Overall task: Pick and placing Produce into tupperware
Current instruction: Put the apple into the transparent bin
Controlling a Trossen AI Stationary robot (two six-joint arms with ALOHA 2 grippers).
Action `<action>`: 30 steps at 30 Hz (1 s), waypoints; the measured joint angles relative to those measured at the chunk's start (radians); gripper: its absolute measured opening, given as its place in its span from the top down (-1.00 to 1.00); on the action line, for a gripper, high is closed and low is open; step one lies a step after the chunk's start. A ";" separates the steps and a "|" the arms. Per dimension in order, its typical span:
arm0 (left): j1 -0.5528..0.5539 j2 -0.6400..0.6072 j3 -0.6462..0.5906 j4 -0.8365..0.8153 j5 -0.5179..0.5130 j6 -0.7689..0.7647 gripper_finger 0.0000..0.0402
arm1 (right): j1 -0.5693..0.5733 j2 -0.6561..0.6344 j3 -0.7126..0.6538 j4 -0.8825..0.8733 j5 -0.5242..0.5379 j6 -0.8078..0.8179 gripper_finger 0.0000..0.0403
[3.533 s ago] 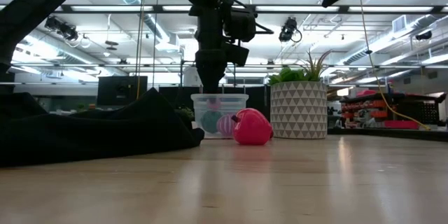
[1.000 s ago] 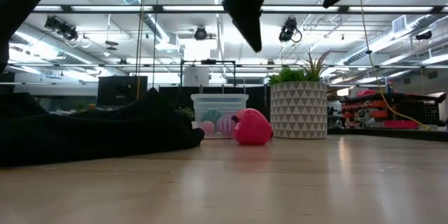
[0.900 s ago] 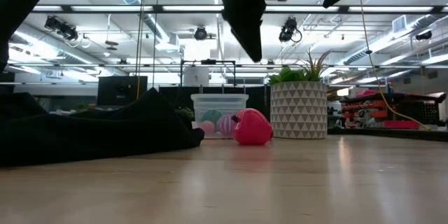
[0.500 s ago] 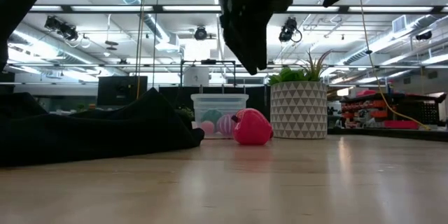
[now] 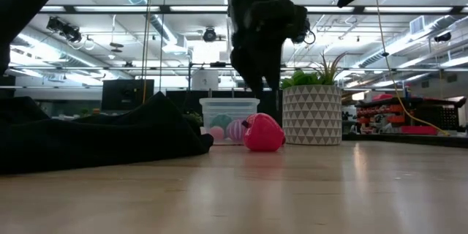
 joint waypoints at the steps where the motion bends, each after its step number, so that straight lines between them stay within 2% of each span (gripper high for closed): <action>1: 0.004 0.001 0.000 -0.001 -0.002 0.006 -0.90 | 0.000 0.000 0.000 0.000 0.000 0.000 0.92; 20: 0.031 0.002 0.000 -0.008 0.020 0.053 -0.91 | 0.000 0.000 0.000 0.000 0.000 0.000 0.92; 30: 0.031 0.046 0.000 0.001 0.013 0.053 -0.91 | 0.000 0.000 0.000 0.000 -0.003 0.000 0.92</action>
